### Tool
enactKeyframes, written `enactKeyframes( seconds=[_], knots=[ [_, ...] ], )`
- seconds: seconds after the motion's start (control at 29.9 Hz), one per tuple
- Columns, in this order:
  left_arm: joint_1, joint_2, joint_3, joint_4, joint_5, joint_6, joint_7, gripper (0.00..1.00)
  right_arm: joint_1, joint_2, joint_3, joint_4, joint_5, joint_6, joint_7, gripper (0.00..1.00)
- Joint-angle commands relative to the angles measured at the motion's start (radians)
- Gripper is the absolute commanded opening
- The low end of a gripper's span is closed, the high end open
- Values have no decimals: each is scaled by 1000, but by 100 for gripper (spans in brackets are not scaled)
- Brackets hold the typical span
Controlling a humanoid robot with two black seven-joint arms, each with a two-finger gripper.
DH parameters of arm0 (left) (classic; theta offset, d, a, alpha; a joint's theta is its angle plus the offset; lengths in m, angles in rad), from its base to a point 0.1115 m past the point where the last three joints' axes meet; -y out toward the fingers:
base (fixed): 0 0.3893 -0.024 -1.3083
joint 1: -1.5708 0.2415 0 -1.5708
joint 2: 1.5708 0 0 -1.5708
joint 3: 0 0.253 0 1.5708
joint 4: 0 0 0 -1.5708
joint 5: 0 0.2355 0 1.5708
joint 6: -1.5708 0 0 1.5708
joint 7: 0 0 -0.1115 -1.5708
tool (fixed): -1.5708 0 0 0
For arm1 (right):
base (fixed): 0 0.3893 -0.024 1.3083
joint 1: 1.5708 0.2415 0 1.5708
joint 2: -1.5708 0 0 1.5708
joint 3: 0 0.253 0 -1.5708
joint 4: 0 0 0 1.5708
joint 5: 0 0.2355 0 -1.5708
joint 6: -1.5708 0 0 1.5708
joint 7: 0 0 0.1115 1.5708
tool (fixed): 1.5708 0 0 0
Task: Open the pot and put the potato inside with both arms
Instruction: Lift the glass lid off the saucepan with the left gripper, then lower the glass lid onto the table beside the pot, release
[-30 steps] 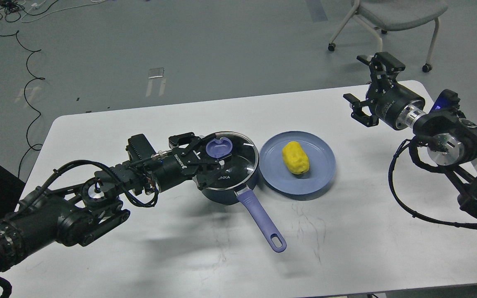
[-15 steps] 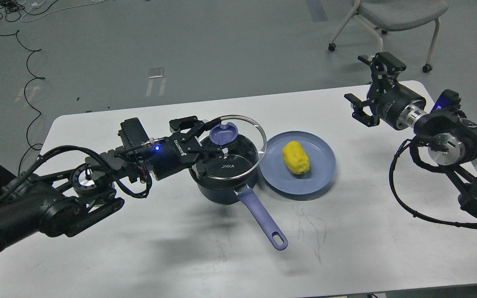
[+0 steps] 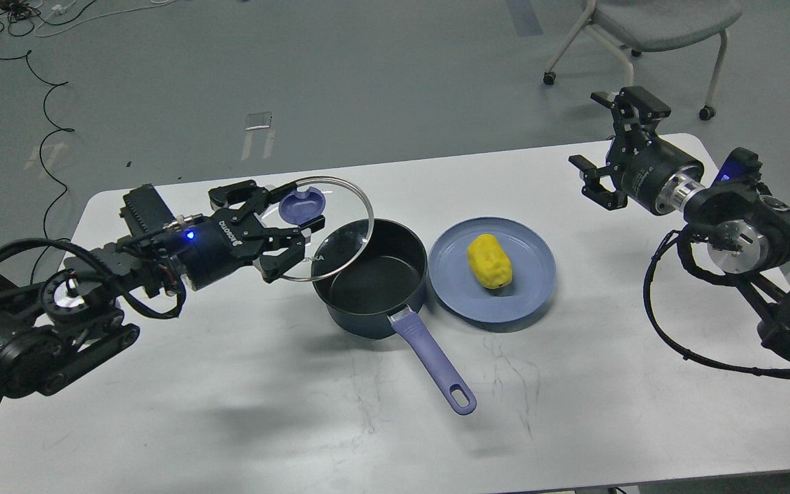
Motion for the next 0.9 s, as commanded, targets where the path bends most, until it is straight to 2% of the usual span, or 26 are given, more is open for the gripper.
enactKeyframes(
  seconds=[0.0,0.13,0.5,0.87],
  knots=[
    [33,30,0,9,-44,0,0,42,2,0,1,-1,0,0,-1,100],
    [65,60,0,43,-67,0,0,42,2,0,1,-1,0,0,1,100],
    [195,43,-1,157,-73,0,0,43,6,1,-3,-1,0,0,-1,100],
    [246,12,-1,216,-88,0,0,45,8,0,-5,-1,0,0,1,100]
  ],
)
